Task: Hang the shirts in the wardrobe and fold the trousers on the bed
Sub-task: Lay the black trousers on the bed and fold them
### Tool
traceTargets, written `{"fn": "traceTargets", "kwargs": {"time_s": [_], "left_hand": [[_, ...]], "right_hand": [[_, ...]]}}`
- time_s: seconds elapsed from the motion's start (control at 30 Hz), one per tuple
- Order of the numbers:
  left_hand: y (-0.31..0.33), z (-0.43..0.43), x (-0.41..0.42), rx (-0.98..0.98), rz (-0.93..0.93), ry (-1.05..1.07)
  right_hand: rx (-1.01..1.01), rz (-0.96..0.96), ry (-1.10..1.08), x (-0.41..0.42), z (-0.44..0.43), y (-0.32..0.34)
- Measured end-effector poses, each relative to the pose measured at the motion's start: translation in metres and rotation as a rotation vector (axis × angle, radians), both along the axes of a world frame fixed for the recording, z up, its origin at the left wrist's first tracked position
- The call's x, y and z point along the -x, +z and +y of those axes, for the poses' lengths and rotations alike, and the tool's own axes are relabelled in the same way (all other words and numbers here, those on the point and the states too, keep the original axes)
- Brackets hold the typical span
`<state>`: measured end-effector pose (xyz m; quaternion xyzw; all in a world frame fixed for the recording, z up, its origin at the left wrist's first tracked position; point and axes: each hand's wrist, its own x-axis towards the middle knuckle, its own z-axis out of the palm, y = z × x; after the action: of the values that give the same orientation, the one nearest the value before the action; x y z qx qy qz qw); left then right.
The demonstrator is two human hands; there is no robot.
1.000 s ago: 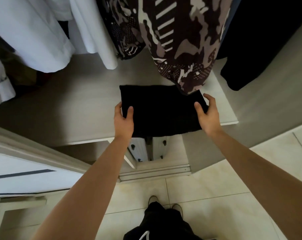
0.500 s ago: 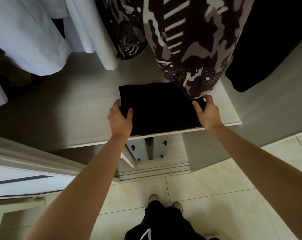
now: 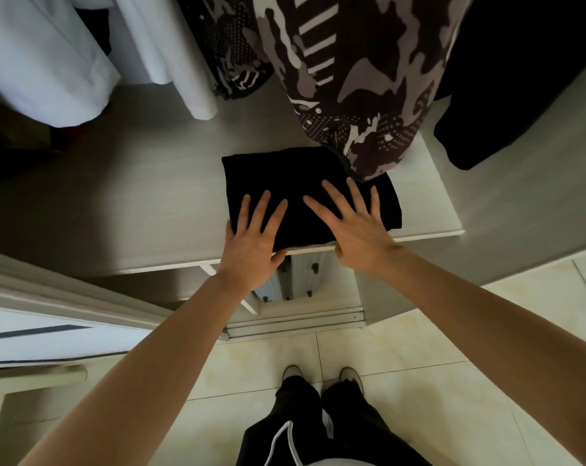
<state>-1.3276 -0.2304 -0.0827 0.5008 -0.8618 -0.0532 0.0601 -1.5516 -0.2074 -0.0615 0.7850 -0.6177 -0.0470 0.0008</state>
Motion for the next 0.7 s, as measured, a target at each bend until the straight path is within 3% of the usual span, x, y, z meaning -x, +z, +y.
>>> {"fn": "traceTargets", "kwargs": {"time_s": [0.27, 0.53, 0.7], "left_hand": [[-0.003, 0.005, 0.035, 0.017, 0.002, -0.051], [0.001, 0.021, 0.128, 0.102, -0.245, 0.029], [0.002, 0.026, 0.166, 0.102, -0.229, 0.064]], "right_hand": [[0.107, 0.089, -0.025, 0.035, 0.015, -0.011], [0.071, 0.075, -0.061, 0.104, 0.029, -0.005], [0.088, 0.067, -0.051, 0.134, 0.029, -0.005]]}}
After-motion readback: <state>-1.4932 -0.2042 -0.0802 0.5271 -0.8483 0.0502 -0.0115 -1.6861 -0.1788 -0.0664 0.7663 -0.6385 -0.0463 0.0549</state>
